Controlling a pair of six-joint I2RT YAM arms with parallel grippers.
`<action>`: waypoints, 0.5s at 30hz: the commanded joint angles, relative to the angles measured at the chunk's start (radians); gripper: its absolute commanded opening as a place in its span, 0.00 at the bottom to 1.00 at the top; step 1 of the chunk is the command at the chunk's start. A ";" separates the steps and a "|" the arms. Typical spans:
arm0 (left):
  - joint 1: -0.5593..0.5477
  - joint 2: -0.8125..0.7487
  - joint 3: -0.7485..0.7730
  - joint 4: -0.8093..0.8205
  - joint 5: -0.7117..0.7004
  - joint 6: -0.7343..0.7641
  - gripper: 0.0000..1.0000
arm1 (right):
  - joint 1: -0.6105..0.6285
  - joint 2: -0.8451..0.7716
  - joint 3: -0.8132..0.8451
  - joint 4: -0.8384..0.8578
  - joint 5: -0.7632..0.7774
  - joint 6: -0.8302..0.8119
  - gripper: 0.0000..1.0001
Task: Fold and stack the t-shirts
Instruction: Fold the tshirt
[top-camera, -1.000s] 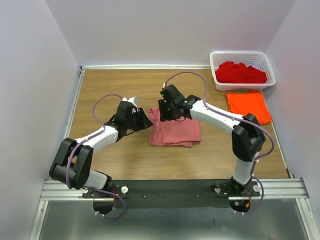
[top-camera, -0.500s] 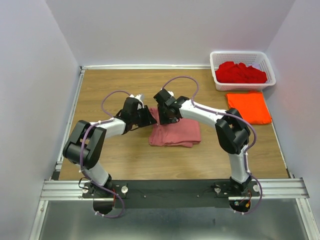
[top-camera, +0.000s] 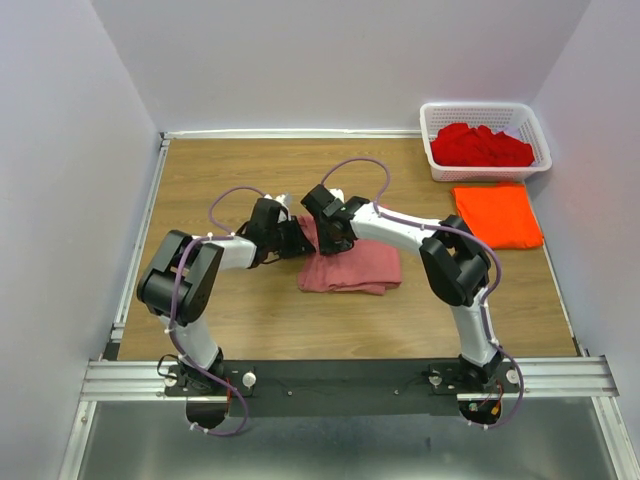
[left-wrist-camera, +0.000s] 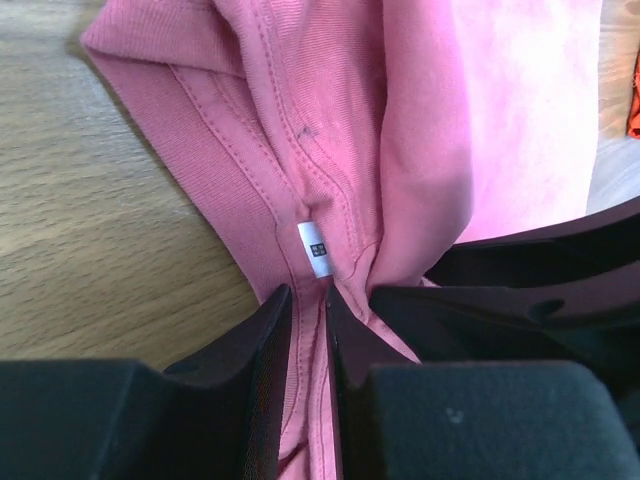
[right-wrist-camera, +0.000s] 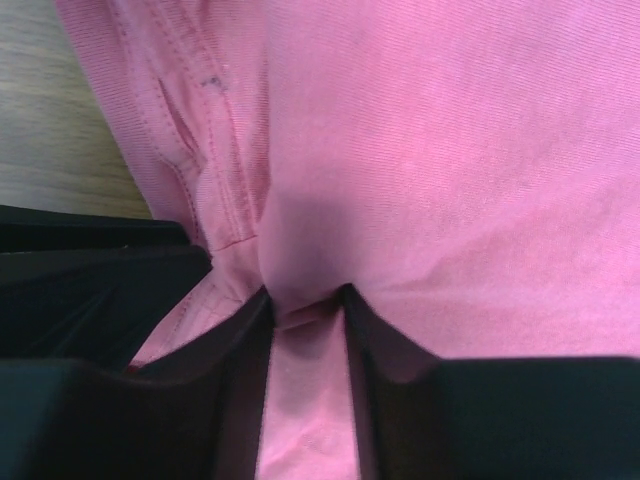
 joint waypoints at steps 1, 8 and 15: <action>-0.018 0.031 -0.009 0.024 0.012 -0.005 0.27 | 0.012 0.024 0.025 -0.041 0.046 0.019 0.34; -0.036 0.017 -0.038 0.041 0.016 -0.025 0.24 | 0.014 -0.020 0.044 -0.058 0.028 0.006 0.05; -0.032 -0.064 -0.075 0.047 -0.006 -0.054 0.30 | 0.014 -0.068 0.027 -0.073 0.019 0.000 0.01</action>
